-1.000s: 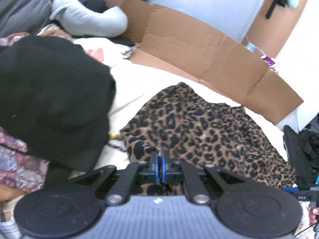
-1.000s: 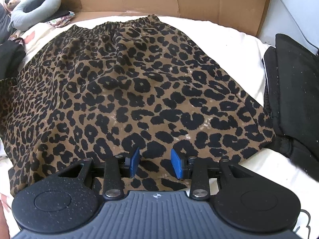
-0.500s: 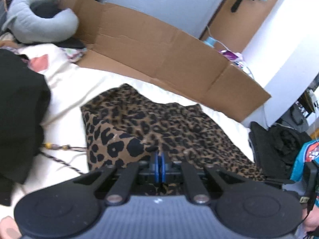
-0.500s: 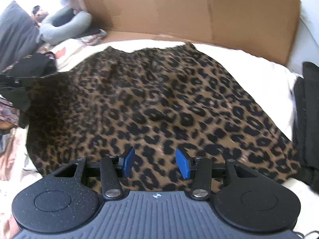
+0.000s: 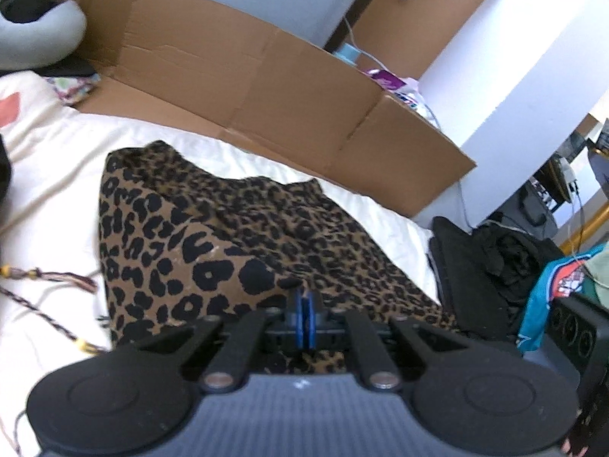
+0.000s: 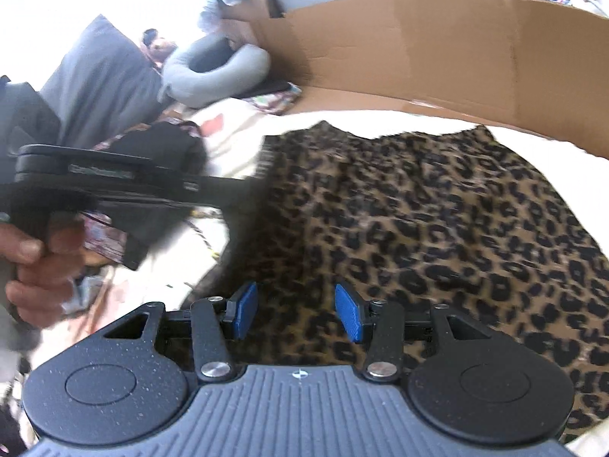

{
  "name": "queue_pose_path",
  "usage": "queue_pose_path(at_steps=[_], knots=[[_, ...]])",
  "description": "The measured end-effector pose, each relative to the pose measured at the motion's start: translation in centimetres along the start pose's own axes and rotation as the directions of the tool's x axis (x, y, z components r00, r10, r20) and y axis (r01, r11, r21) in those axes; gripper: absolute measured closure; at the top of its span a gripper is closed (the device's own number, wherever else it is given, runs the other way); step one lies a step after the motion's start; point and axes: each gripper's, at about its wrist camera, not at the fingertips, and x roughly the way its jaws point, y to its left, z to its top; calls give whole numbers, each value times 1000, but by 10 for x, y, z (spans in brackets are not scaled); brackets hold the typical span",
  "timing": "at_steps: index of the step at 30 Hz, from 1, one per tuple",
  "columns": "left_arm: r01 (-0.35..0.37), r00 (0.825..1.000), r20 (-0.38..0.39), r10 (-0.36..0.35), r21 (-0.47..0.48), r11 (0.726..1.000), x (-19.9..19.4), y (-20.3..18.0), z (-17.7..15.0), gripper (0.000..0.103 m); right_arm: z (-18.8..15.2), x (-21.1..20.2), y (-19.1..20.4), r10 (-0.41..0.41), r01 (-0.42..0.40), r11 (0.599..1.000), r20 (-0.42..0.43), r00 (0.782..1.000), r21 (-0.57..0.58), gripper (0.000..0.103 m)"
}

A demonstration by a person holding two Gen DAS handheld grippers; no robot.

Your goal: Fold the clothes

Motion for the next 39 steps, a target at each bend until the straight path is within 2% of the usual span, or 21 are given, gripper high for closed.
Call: queue_pose_path(at_steps=[8, 15, 18, 20, 22, 30, 34, 39], knots=[[48, 999, -16, -48, -7, 999, 10, -25, -2, 100, 8, 4, 0, -14, 13, 999, 41, 999, 45, 51], [93, 995, -27, -92, 4, 996, 16, -43, -3, 100, 10, 8, -7, 9, -12, 998, 54, 999, 57, 52], [102, 994, -37, -101, 9, 995, 19, -50, -3, 100, 11, 9, -9, 7, -11, 998, 66, 998, 64, 68], [109, 993, -40, -109, 4, 994, 20, -53, -3, 100, 12, 8, -11, 5, -10, 998, 71, 997, 65, 89], [113, 993, -40, -113, 7, 994, 20, -58, -3, 100, 12, 6, -16, 8, -13, 998, 74, 997, 69, 101], [101, 995, -21, -99, 97, 990, 13, -76, -4, 97, 12, -7, -30, -8, 0, 997, 99, 995, 80, 103], [98, 995, -5, -98, 100, 990, 7, -78, -3, 97, 13, -13, -37, -27, 18, 996, 99, 995, 89, 103], [62, 998, 4, -62, 84, 995, 3, -72, -4, 96, 14, -24, -50, -59, 47, 992, 99, 993, 121, 103]])
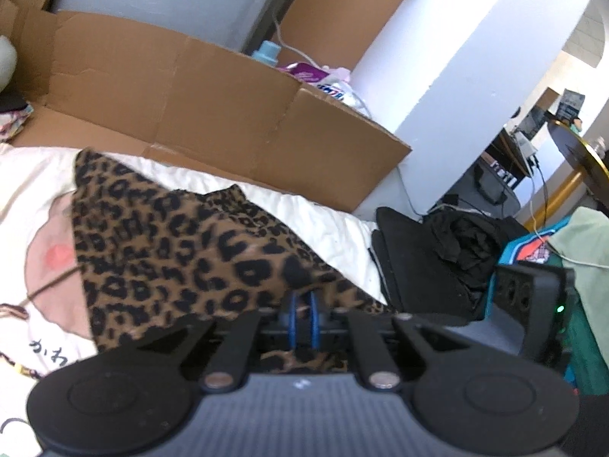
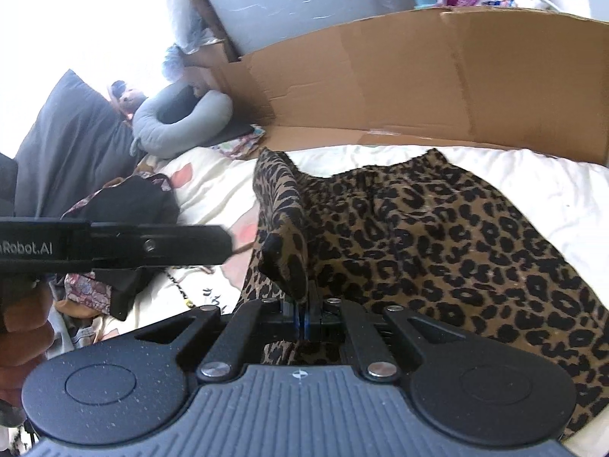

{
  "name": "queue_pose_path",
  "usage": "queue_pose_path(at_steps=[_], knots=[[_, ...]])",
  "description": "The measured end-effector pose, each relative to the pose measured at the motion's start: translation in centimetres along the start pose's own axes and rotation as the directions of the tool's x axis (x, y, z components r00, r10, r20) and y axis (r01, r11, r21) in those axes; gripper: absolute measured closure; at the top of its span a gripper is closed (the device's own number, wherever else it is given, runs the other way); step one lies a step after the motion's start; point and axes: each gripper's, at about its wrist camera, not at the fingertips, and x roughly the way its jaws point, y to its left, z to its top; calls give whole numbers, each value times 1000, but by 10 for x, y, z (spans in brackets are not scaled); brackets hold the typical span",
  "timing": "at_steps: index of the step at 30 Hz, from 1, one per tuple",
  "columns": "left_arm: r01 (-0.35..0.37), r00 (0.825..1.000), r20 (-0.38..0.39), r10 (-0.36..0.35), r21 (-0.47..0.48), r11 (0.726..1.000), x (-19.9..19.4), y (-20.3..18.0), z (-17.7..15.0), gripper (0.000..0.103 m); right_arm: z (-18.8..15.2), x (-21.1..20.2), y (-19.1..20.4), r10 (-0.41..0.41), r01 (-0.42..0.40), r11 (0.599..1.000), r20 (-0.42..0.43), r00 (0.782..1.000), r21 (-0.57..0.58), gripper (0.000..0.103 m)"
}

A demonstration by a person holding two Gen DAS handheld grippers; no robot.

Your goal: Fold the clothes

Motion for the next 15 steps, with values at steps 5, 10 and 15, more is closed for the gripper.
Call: queue_pose_path(at_steps=[5, 10, 15], knots=[[-67, 997, -39, 65, -36, 997, 3, 15, -12, 96, 1, -13, -18, -36, 36, 999, 7, 999, 40, 103], [-129, 987, -102, 123, -57, 990, 7, 32, -28, 94, -1, -22, -38, -69, 68, 995, 11, 998, 77, 103], [-188, 971, -169, 169, -106, 976, 14, 55, -41, 81, -4, -27, -55, -96, 95, 990, 7, 995, 103, 103]])
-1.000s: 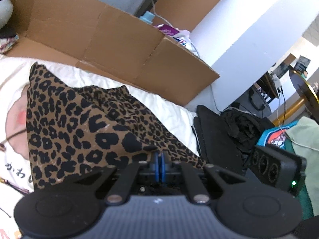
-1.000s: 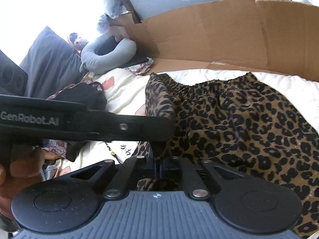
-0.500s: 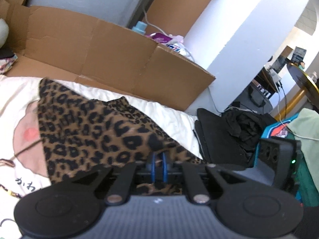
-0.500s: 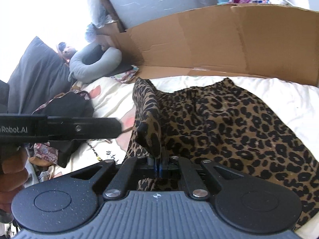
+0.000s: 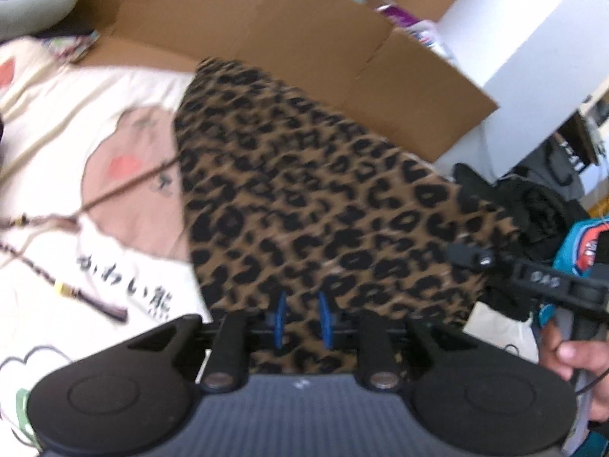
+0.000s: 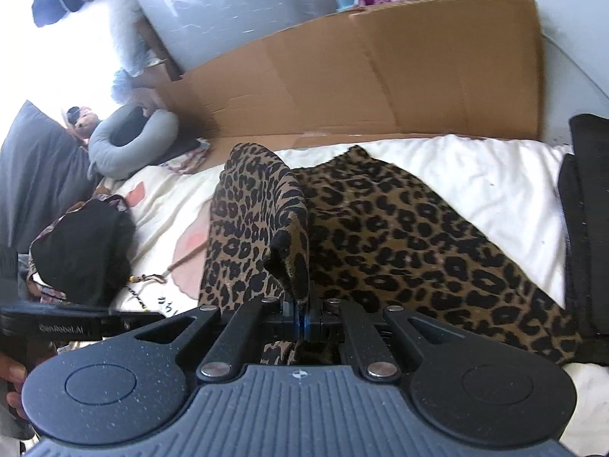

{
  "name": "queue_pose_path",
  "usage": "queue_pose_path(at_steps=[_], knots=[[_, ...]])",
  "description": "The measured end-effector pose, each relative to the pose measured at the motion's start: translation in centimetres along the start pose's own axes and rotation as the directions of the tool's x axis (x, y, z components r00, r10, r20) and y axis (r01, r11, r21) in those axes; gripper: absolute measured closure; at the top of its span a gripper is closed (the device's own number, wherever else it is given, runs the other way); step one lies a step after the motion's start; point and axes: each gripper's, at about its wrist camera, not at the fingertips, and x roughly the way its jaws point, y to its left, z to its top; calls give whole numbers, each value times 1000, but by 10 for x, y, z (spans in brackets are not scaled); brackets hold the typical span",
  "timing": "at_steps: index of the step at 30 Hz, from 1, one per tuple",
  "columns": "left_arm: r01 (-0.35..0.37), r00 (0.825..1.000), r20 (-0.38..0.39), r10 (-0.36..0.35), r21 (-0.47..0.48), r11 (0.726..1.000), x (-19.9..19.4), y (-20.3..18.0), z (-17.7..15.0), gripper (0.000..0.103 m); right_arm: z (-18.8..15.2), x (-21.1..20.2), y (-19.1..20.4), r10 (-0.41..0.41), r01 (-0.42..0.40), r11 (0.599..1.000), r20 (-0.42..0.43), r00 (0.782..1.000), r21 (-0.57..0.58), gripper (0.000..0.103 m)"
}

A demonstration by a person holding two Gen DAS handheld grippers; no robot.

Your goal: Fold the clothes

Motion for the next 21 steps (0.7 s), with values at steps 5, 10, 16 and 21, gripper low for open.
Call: queue_pose_path(at_steps=[5, 10, 16, 21], knots=[[-26, 999, -21, 25, -24, 999, 13, 11, -4, 67, 0, -4, -22, -41, 41, 998, 0, 999, 47, 103], [-28, 998, -50, 27, -21, 999, 25, 14, -10, 64, -5, -6, -46, -85, 85, 992, -7, 996, 97, 103], [-22, 996, -91, 19, -32, 999, 36, 15, -22, 61, -14, -5, -69, -128, 130, 981, -23, 992, 146, 103], [-11, 991, -133, 10, -4, 1000, 51, 13, -29, 60, -19, -6, -83, -153, 155, 972, -24, 988, 176, 103]])
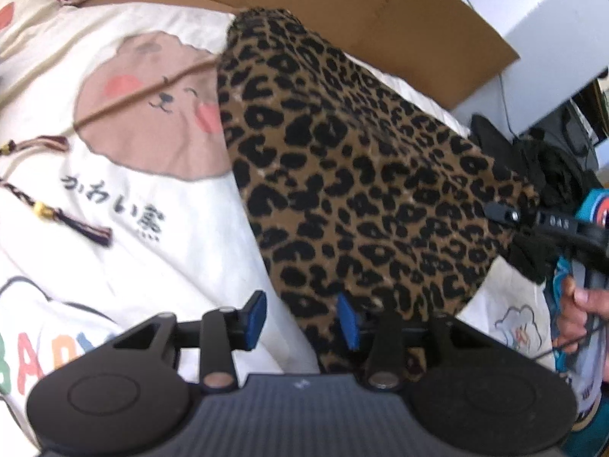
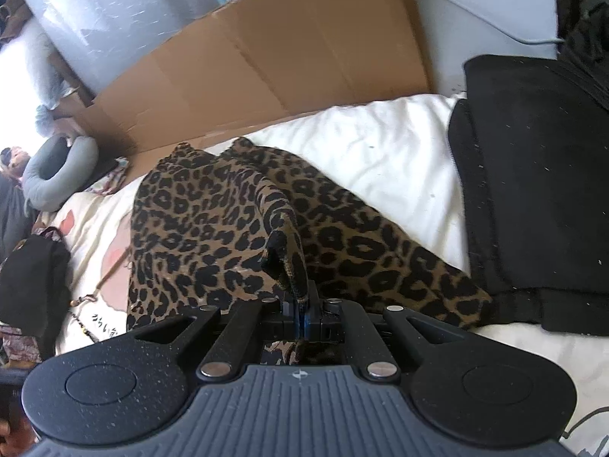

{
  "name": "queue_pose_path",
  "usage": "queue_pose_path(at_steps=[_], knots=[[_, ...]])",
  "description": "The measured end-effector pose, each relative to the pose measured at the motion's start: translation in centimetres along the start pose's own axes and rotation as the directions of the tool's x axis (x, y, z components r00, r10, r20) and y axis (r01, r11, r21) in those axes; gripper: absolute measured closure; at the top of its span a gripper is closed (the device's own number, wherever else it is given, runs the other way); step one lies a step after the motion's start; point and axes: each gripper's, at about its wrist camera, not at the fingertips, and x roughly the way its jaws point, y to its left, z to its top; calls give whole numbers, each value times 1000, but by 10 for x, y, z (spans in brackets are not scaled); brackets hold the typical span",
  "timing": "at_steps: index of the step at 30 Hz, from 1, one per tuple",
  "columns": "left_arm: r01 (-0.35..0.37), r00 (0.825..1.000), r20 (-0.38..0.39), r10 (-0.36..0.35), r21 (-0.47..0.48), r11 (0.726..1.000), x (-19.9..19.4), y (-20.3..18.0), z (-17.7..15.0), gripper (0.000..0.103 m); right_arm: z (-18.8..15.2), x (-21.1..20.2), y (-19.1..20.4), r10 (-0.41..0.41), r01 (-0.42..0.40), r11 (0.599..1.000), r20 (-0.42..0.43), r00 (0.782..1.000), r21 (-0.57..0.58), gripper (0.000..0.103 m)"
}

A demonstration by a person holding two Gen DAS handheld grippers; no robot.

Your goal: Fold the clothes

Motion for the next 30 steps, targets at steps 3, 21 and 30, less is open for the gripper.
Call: queue_pose_path(at_steps=[3, 21, 30], knots=[[7, 1000, -12, -7, 11, 1000, 3, 0, -2, 60, -2, 0, -10, -10, 10, 999, -3, 1000, 30, 103], [19, 998, -67, -15, 59, 998, 1, 10, 4, 59, -21, 1, -56, -55, 62, 964, -33, 998, 259, 103], [3, 996, -92, 8, 119, 993, -3, 5, 7, 59, -15, -4, -66, -82, 77, 954, 2, 997, 288, 96]])
